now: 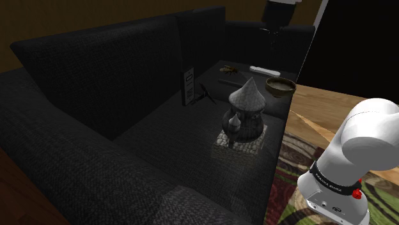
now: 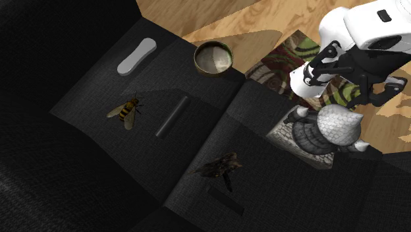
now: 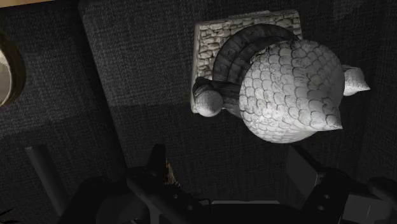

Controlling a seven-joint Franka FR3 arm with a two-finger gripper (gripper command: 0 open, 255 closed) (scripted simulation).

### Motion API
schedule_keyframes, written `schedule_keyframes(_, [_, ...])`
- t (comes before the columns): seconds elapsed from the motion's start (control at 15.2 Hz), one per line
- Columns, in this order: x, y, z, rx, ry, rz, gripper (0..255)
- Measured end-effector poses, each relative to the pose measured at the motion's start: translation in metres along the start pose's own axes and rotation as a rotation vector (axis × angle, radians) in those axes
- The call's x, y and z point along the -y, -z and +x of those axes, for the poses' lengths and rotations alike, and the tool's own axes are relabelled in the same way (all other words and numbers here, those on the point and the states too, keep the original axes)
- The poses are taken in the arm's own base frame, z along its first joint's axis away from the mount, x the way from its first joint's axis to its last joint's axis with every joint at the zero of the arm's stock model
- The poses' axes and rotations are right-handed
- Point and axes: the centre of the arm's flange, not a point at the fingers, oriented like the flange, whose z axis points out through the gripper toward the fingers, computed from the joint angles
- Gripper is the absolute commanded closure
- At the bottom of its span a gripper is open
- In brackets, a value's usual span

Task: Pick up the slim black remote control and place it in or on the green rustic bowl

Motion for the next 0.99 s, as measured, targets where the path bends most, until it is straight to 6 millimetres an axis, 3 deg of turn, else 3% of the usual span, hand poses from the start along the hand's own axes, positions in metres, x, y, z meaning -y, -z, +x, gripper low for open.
schedule_keyframes(0.2, [-0.012,-0.009,0.006,0.004,0.002,0.001,0])
schedule_keyframes(0.99, [-0.128,-0.083,0.079,0.04,0.025,0.007,0])
